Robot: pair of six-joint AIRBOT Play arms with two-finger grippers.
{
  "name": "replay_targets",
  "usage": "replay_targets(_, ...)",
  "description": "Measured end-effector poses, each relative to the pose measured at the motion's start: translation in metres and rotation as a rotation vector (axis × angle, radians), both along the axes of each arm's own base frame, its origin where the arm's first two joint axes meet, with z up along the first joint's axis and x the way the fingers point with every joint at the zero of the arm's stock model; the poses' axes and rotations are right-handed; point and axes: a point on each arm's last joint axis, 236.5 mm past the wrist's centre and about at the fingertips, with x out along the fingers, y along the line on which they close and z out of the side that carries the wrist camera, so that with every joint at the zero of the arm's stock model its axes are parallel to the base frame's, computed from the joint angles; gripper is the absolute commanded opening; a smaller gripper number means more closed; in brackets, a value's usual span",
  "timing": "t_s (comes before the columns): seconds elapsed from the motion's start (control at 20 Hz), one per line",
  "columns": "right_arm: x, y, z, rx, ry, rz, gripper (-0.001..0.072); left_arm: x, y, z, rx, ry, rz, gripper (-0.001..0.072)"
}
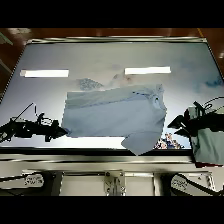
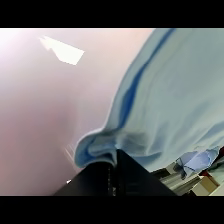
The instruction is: Fold the shirts.
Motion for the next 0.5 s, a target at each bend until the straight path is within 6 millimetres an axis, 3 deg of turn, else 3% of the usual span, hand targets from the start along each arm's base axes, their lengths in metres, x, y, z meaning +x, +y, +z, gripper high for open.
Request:
replay_targets(0.25, -0.013, 0.016, -0.033, 0.052, 0.050, -0.062, 0.0622, 0.002, 0.002, 0.007, 0.025, -0.048, -0.033, 0.0036)
replay_targets(0.45, -0.005, 0.035, -0.048, 0.105, 0.056, -0.084, 0.0621, 0.004, 0.000, 0.022, 0.020, -0.087, -0.048, 0.0037)
replay_targets(0.5, -0.002, 0.044, -0.051, 0.119, 0.057, -0.082, 0.0577, 0.006, 0.000, 0.025, 0.023, -0.099, -0.051, 0.0037)
